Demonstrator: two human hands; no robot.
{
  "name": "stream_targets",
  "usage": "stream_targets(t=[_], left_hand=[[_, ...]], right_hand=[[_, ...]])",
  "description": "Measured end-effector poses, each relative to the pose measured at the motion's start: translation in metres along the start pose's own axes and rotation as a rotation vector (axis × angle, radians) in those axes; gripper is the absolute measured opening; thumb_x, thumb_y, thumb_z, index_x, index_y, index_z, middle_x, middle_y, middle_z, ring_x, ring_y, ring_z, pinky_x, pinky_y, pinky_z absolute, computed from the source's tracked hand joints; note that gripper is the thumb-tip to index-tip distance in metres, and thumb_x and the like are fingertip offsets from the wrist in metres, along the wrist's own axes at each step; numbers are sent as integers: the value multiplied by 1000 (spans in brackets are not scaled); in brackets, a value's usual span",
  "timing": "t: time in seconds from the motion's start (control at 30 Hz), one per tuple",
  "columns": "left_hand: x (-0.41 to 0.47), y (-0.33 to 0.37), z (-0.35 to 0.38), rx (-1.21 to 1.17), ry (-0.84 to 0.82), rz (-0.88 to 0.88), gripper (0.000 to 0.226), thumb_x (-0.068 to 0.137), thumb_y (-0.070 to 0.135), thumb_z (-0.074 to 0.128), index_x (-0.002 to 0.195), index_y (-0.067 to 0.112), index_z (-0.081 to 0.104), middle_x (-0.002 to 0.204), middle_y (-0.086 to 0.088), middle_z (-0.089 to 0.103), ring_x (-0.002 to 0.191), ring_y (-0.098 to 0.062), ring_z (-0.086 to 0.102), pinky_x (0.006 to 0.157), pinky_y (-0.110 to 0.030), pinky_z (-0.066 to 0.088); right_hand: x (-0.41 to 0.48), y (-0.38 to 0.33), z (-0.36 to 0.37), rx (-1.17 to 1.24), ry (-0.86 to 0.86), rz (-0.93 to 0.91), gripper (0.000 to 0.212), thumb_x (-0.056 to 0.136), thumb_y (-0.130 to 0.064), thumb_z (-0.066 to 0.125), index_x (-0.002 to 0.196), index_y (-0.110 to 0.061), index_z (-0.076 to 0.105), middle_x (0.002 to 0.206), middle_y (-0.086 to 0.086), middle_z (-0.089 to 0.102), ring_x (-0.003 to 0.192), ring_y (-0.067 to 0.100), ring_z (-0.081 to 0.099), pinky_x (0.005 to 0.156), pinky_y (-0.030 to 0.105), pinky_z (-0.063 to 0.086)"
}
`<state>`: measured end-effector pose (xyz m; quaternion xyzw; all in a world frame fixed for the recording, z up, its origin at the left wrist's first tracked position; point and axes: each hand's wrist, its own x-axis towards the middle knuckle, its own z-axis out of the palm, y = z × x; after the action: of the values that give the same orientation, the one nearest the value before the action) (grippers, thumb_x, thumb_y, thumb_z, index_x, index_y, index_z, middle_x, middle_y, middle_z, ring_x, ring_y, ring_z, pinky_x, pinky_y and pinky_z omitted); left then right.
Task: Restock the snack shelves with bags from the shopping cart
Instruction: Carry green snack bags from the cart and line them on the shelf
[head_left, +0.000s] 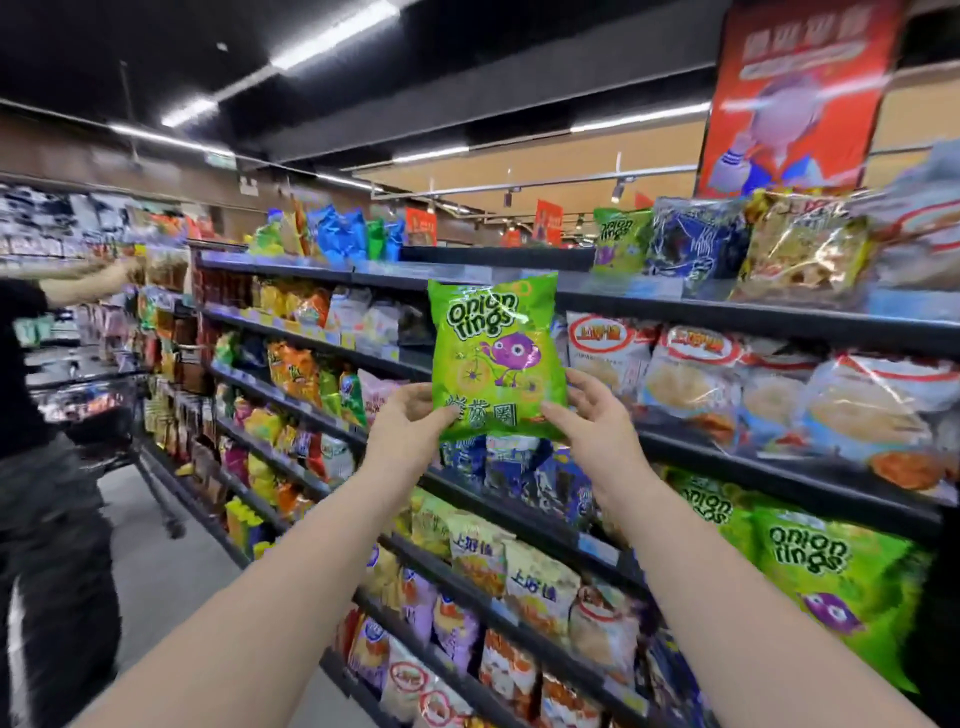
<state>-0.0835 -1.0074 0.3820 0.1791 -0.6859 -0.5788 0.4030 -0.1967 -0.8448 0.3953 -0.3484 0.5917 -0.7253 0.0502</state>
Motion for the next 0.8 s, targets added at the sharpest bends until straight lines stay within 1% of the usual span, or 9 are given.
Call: stream_targets(t=[0.07, 0.1, 0.23, 0.33, 0.4, 0.47, 0.57, 0.7, 0.8], left_hand=[[35, 9, 7, -38, -21, 48, 31, 90, 17, 69, 118, 16, 56, 97, 5, 66, 79, -6, 64, 70, -23, 50], [54, 13, 11, -49, -32, 74, 31, 90, 17, 70, 117, 17, 56, 96, 4, 66, 78, -6, 63, 71, -24, 49], [123, 40, 34, -17, -83, 242, 31, 90, 21, 70, 116, 22, 54, 93, 9, 65, 88, -6, 64, 70, -17, 47], [178, 64, 56, 9, -106, 348, 39, 88, 16, 71, 121, 24, 51, 95, 4, 67, 83, -4, 64, 66, -11, 48], [217, 76, 73, 4, -118, 420, 45, 87, 10, 71, 123, 25, 49, 104, -3, 67, 90, -11, 65, 63, -7, 46], [254, 85, 90, 11, -128, 467, 49, 87, 11, 70, 126, 29, 46, 107, -3, 67, 92, -12, 64, 66, -10, 46], [303, 89, 117, 31, -159, 490, 58, 88, 15, 69, 134, 32, 39, 105, -1, 65, 93, -14, 64, 77, -25, 49], [358, 83, 154, 47, -254, 488, 64, 88, 5, 68, 137, 32, 36, 107, -1, 59, 88, -14, 63, 73, -28, 53], [393, 75, 179, 29, -311, 488, 70, 86, 0, 67, 138, 34, 36, 104, 4, 57, 81, -13, 64, 73, -29, 57]], right_hand=[[35, -7, 1, -62, 12, -78, 35, 90, -3, 64, 115, -24, 53, 113, -3, 65, 96, 5, 64, 82, 16, 51], [53, -9, 1, -86, 30, -119, 34, 90, -4, 65, 113, -26, 54, 112, -3, 65, 101, 10, 63, 85, 19, 51], [128, -23, -12, -190, 102, -269, 37, 89, -6, 66, 120, -22, 54, 113, 1, 65, 95, 13, 65, 78, 18, 52], [181, -40, -25, -309, 121, -359, 47, 88, -10, 69, 130, -20, 51, 110, -4, 63, 90, 4, 62, 83, 21, 50], [215, -53, -30, -359, 137, -420, 51, 87, -9, 70, 131, -23, 48, 99, -12, 59, 81, -7, 58, 78, 10, 49], [249, -62, -35, -449, 175, -470, 58, 85, -9, 71, 135, -24, 45, 95, -15, 55, 79, -7, 57, 77, 10, 48], [292, -64, -41, -544, 223, -500, 71, 84, -9, 72, 143, -28, 37, 98, -19, 52, 85, -2, 55, 86, 27, 48], [336, -50, -51, -659, 289, -462, 65, 86, -16, 71, 140, -33, 41, 116, -8, 53, 96, 8, 56, 86, 30, 52], [362, -36, -59, -756, 373, -400, 60, 88, -14, 69, 140, -30, 44, 117, -6, 48, 100, 13, 53, 86, 32, 52]])
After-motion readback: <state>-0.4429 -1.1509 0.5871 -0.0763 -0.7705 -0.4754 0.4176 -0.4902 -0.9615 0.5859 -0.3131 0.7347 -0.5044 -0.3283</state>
